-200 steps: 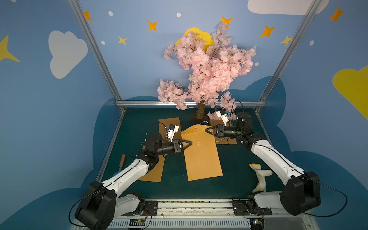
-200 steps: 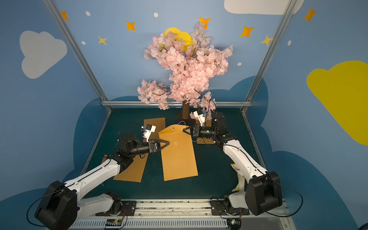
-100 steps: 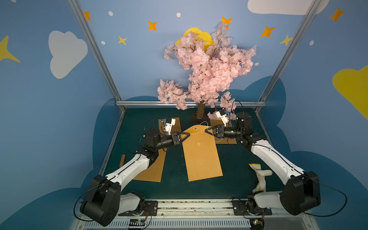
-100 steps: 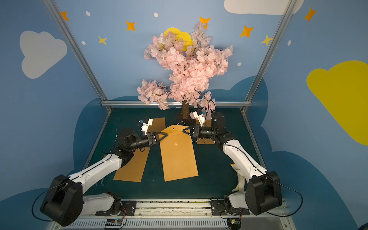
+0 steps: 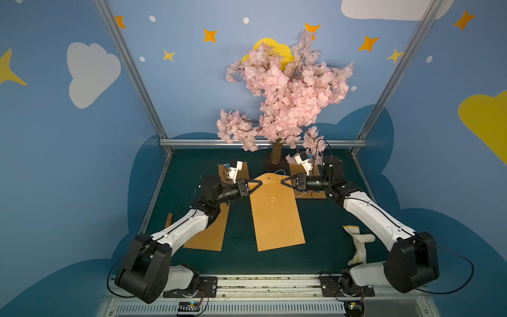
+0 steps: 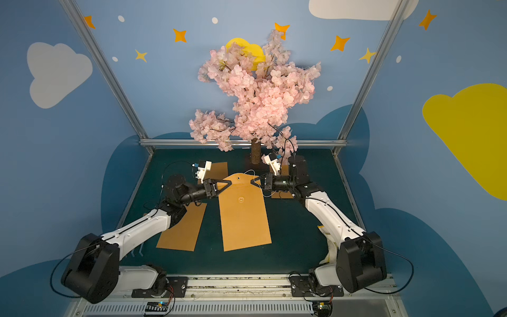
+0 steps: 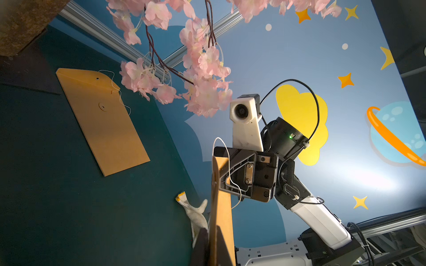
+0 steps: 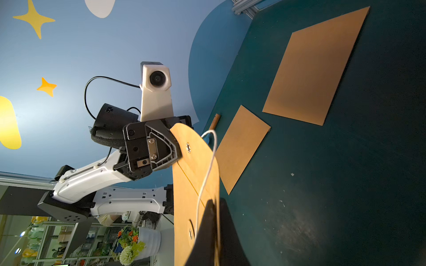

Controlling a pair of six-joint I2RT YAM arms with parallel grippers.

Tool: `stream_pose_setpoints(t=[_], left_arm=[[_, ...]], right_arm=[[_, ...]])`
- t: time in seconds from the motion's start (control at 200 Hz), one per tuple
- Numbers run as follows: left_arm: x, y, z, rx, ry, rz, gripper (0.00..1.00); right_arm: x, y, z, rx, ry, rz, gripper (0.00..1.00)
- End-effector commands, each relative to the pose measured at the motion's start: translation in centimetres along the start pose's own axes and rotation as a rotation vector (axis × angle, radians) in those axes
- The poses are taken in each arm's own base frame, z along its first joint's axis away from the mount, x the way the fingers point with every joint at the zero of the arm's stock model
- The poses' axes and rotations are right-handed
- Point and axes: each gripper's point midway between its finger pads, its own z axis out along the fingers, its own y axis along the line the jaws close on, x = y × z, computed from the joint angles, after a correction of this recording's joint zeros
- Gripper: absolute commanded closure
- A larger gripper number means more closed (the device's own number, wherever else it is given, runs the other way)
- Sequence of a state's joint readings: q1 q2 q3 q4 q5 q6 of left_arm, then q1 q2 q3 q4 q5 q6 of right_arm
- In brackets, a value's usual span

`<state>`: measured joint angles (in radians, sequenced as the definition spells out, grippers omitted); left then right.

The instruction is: Open the file bag

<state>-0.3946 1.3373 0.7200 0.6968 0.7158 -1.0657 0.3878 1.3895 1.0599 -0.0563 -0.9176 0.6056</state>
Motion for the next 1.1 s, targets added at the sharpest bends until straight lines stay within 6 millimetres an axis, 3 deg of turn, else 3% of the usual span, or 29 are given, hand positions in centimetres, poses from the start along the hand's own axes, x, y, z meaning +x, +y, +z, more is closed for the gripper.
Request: stream_pose_setpoints(t=[0.0, 0.285, 0.541, 0.666, 0.931, 1.096], left_arm=[[-1.0, -2.0, -0.1, 0.056, -0.022, 0.057, 0.97], [-1.2, -1.8, -0.8, 0.043, -0.061, 0.062, 0.98], [-2.2, -1.4, -1.8, 0.015, -0.098, 0.067, 0.98], [-2.4, -1.2, -1.9, 0.006, -0.101, 0.068, 0.97], [-1.6, 0.2, -1.4, 0.004, -0.064, 0.036, 0.95], [-1.2, 0.8, -1.4, -0.017, -0.051, 0.031, 0.80]], right_arm=[[1.1, -0.3, 0.4, 0.004, 0.031, 0.008, 0.94], [1.0, 0.3, -0.1, 0.006, 0.026, 0.006, 0.64], [2.5, 0.4, -0.2, -0.029, 0.059, 0.025, 0.60], [3.6, 0.0, -0.3, -0.026, 0.069, 0.038, 0.62], [4.1, -0.1, 0.0, -0.059, 0.086, 0.045, 0.87], [4.1, -0.2, -0.1, -0.053, 0.079, 0.037, 0.96]])
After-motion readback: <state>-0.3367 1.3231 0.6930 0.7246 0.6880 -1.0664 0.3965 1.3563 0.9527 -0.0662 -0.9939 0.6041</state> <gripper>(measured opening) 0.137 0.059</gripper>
